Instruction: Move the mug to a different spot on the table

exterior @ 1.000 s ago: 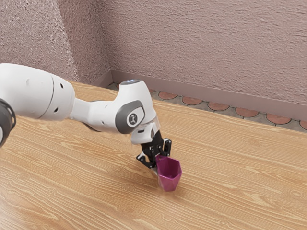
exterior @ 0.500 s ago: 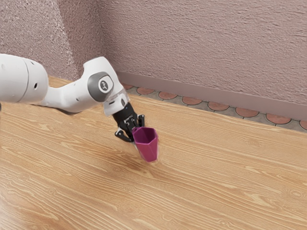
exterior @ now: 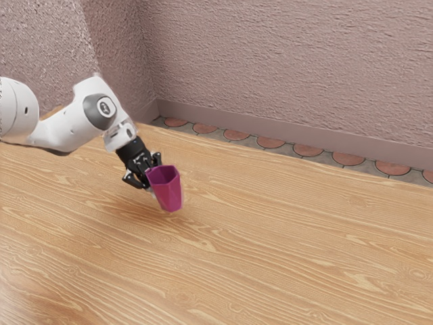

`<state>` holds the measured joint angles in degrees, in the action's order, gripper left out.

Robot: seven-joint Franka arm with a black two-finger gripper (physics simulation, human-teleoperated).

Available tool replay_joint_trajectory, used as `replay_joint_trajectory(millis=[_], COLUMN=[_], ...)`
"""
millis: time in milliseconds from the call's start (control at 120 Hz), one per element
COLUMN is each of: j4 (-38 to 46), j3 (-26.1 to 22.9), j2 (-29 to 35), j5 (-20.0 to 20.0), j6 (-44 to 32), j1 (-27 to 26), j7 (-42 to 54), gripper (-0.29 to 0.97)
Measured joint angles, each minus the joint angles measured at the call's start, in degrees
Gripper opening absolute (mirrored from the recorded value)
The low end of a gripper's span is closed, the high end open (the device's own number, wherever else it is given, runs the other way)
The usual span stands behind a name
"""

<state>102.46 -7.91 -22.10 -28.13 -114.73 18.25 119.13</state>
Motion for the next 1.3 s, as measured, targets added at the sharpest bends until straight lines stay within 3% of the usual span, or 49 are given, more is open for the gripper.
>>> replay_joint_trajectory(millis=[767, 1300], j4=[-2.18, -2.24], j3=[0.51, 0.52], j2=[-9.3, -9.69], j5=[0.23, 0.86], j6=[0.95, 2.25], j1=[2.47, 3.67], j7=[5.44, 7.02], gripper=[-0.08, 0.5])
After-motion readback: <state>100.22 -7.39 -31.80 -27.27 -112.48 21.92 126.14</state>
